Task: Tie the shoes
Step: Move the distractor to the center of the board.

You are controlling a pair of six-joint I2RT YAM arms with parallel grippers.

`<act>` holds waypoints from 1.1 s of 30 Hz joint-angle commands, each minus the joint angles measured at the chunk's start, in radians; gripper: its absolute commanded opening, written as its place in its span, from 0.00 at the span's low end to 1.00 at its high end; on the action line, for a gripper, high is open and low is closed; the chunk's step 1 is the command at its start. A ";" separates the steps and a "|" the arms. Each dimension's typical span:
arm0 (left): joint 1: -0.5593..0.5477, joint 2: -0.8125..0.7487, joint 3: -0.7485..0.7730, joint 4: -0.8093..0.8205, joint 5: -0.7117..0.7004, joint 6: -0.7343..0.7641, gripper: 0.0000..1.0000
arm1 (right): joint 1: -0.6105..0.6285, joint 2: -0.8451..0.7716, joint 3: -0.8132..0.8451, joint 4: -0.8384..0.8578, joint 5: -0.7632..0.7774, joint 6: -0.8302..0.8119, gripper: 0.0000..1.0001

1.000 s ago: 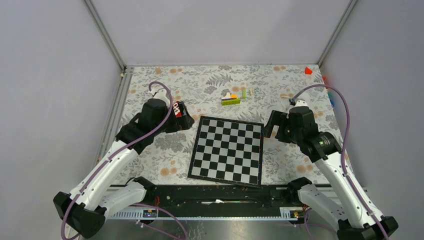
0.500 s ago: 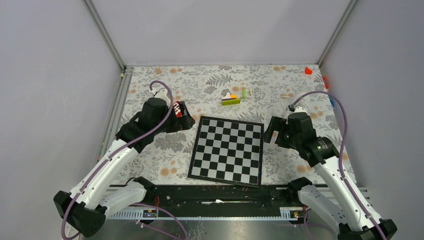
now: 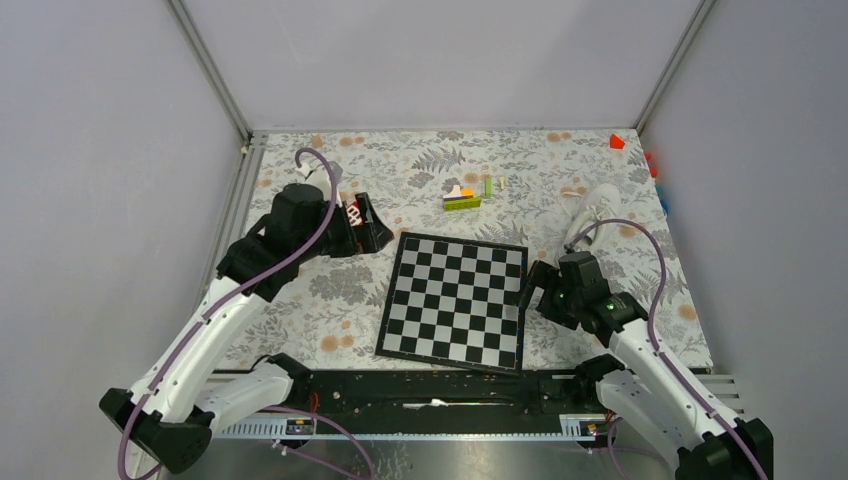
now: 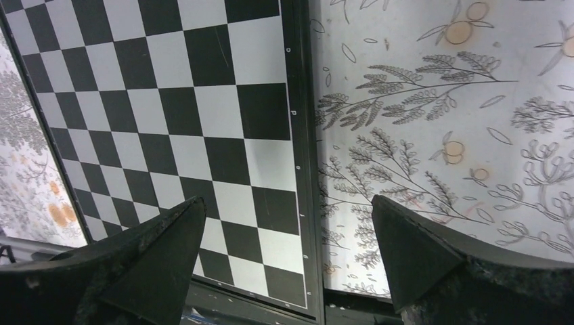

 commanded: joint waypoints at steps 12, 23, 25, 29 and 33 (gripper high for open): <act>-0.009 0.004 0.153 -0.058 0.102 0.103 0.99 | -0.004 0.064 -0.070 0.203 -0.050 0.082 1.00; -0.008 -0.002 0.208 -0.104 0.070 0.110 0.99 | -0.004 0.111 -0.120 0.330 -0.081 0.125 1.00; -0.008 -0.003 0.200 -0.104 0.069 0.105 0.99 | -0.004 0.107 -0.142 0.363 -0.086 0.136 1.00; -0.008 -0.007 0.193 -0.103 0.068 0.103 0.99 | -0.003 0.110 -0.200 0.453 -0.103 0.176 1.00; -0.008 -0.007 0.184 -0.102 0.072 0.103 0.99 | -0.004 0.131 -0.217 0.501 -0.118 0.190 1.00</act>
